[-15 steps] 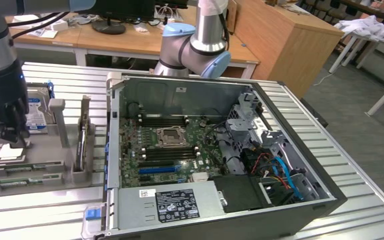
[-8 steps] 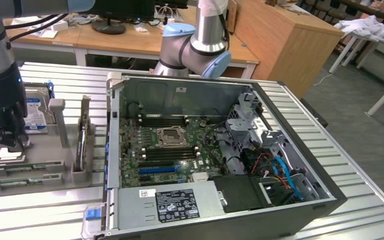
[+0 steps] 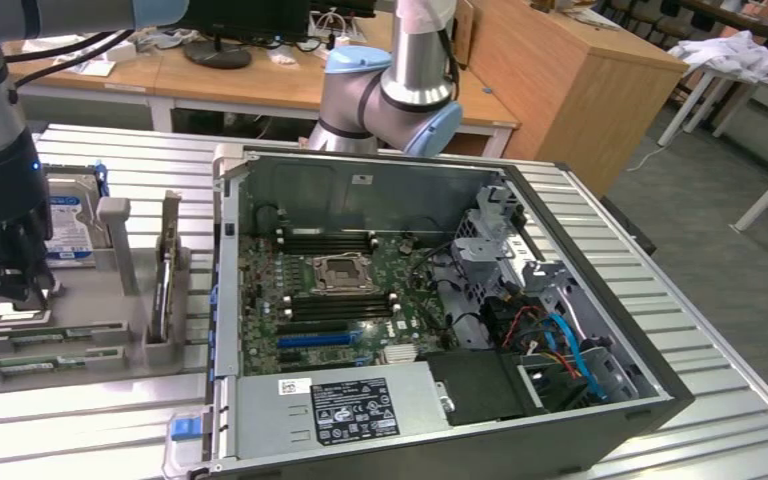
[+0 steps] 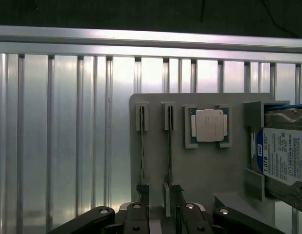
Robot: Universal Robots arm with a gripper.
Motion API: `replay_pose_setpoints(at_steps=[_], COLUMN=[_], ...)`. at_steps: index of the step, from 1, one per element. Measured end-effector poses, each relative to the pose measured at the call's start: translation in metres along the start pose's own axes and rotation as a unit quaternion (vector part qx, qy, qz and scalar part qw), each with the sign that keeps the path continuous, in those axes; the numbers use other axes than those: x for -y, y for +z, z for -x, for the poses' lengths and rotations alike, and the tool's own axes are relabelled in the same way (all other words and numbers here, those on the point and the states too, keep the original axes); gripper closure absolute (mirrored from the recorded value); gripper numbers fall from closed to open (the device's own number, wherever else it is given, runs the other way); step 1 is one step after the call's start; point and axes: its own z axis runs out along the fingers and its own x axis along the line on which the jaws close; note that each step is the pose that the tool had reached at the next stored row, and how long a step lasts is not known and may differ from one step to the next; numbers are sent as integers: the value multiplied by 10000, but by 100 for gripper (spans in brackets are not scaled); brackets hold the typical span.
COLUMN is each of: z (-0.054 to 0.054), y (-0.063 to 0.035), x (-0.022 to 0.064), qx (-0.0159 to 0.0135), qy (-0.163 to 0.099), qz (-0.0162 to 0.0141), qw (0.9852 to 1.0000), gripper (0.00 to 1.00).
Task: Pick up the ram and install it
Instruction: 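Pick up the ram and move it above insertion slot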
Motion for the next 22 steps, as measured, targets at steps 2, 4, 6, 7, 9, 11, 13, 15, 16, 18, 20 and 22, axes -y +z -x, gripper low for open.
replay_pose_setpoints(at_steps=[2, 4, 6, 7, 9, 11, 13, 15, 16, 18, 20, 22], z=[-1, -5, -8, -10, -13, -14, -16, -17, -18, -19, -20, -20], y=[9, 39, 72, 87, 118, 148, 171, 191, 205, 230, 247, 248], x=[0, 0, 0, 1, 1, 1, 2, 2, 2, 2, 2, 2], qx=[1, 0, 0, 0, 1, 0, 0, 0, 0, 0, 0, -1], qy=[0, 0, 0, 0, 0, 0, 0, 0, 0, 0, 0, 0], qz=[-1, 0, 0, 0, -1, 0, 0, 0, 0, 0, 0, 1], qw=[10000, 10000, 10000, 10000, 10000, 10000, 10000, 10000, 10000, 10000, 10000, 10000], gripper=[69, 69, 69, 69, 69, 69, 69, 69, 69, 69, 69, 69])
